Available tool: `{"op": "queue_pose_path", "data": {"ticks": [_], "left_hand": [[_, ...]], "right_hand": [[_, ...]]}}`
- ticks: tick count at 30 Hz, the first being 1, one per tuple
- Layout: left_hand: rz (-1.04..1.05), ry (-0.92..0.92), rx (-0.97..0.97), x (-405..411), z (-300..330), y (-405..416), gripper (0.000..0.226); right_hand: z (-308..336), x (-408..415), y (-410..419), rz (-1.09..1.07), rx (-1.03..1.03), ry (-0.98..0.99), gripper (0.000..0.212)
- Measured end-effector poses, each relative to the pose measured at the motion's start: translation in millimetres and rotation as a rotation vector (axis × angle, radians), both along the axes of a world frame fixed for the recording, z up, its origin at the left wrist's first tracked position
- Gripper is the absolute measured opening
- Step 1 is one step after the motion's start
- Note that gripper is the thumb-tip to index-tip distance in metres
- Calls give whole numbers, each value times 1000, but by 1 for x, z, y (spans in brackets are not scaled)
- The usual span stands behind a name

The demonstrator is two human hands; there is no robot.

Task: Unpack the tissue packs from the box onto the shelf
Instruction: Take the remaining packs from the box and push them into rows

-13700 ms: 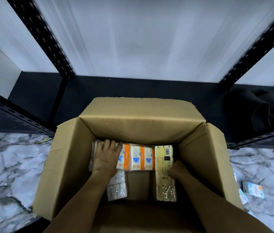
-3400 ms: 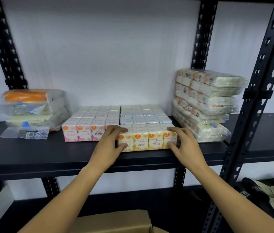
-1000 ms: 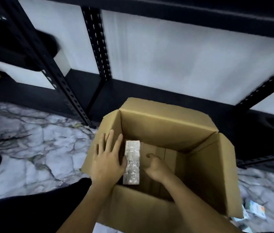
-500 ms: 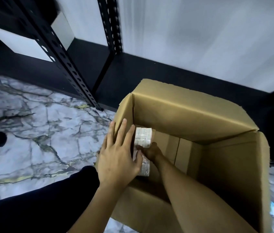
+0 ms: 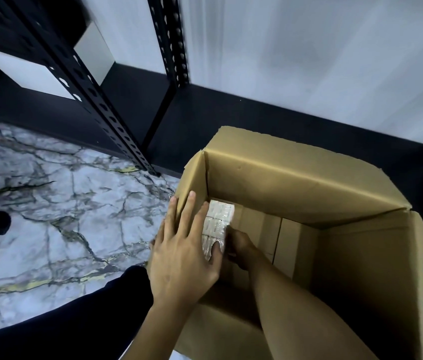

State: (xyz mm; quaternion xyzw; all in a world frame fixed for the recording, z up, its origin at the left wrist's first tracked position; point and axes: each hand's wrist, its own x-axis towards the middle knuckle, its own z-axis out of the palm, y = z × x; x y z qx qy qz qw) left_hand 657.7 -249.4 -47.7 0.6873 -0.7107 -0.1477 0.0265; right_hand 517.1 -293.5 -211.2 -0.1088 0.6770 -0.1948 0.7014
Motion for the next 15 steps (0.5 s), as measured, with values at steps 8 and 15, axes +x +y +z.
{"op": "queue_pose_path", "data": {"ticks": [8, 15], "left_hand": [[3, 23, -24, 0, -2, 0, 71], [19, 32, -8, -1, 2, 0, 69]], "right_hand": [[-9, 4, 2, 52, -42, -35, 15], [-12, -2, 6, -15, -74, -83, 17]]}}
